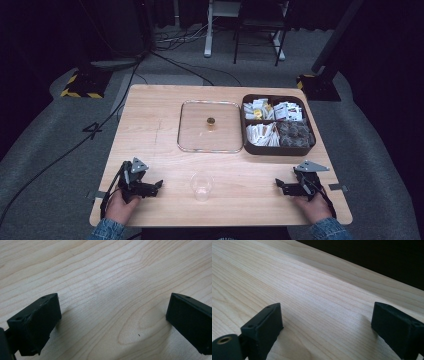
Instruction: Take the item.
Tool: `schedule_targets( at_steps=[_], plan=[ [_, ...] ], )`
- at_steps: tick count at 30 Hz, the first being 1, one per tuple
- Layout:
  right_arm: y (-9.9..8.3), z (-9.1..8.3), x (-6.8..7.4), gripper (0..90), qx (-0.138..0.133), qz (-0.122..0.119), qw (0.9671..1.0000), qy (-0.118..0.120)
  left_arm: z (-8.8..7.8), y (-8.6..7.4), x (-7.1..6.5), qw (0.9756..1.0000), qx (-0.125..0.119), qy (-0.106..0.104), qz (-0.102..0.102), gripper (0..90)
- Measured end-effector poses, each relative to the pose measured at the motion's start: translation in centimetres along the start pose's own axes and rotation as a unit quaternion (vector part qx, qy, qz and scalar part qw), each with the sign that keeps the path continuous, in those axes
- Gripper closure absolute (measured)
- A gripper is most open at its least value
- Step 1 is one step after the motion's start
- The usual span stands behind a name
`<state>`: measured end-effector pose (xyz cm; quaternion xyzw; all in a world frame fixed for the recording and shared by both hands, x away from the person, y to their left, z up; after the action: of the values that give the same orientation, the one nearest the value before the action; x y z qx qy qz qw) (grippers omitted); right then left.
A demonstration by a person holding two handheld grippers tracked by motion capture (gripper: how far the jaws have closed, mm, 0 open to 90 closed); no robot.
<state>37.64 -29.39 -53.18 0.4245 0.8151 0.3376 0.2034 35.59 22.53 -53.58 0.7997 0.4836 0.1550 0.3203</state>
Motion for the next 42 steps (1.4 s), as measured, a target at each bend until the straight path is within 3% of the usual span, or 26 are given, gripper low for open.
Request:
schedule_targets(
  at_steps=[13, 17, 25, 32, 34, 42],
  plan=[
    [-0.1, -0.6, 0.3, 19.8, 0.006, 0.0, 1.0, 0.002, 0.0, 0.0, -0.1, 1.0, -0.001, 0.004, -0.005, 0.1],
    [-0.1, -1.0, 0.3, 26.1, 0.017, 0.0, 0.9999, 0.003, -0.1, 0.0, 0.2, 0.9999, -0.001, -0.009, 0.012, 0.2],
    [0.1, -1.7, 0.4, 31.4, 0.022, 0.018, 0.999, 0.035, -0.1, -0.1, 0.2, 0.9998, 0.0, -0.011, 0.014, 0.1],
    [0.9, -2.8, 0.7, 32.2, -0.005, 0.028, 0.9986, 0.044, -0.1, -0.1, 0.2, 0.9998, 0.0, -0.011, 0.014, 0.1],
    [1.5, -3.4, 0.8, 32.0, -0.02, 0.016, 0.9992, 0.031, -0.1, -0.1, 0.2, 0.9998, 0.0, -0.011, 0.014, 0.1],
    [3.2, -5.4, 1.1, 32.7, -0.066, 0.007, 0.9972, 0.033, -0.1, -0.1, 0.2, 0.9998, 0.0, -0.011, 0.014, 0.1]
  ],
)
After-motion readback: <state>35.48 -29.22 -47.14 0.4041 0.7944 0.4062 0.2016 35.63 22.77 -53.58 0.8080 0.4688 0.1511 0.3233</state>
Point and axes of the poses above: each handheld gripper's, and its own axes: z roughly forward along the jaws, y roughly out of its top, x roughly to its left, the point moved 4 cm from there along z, roughly forward along the jaws, and after that the axes turned 3 degrees about -z, right-handed, at the moved point
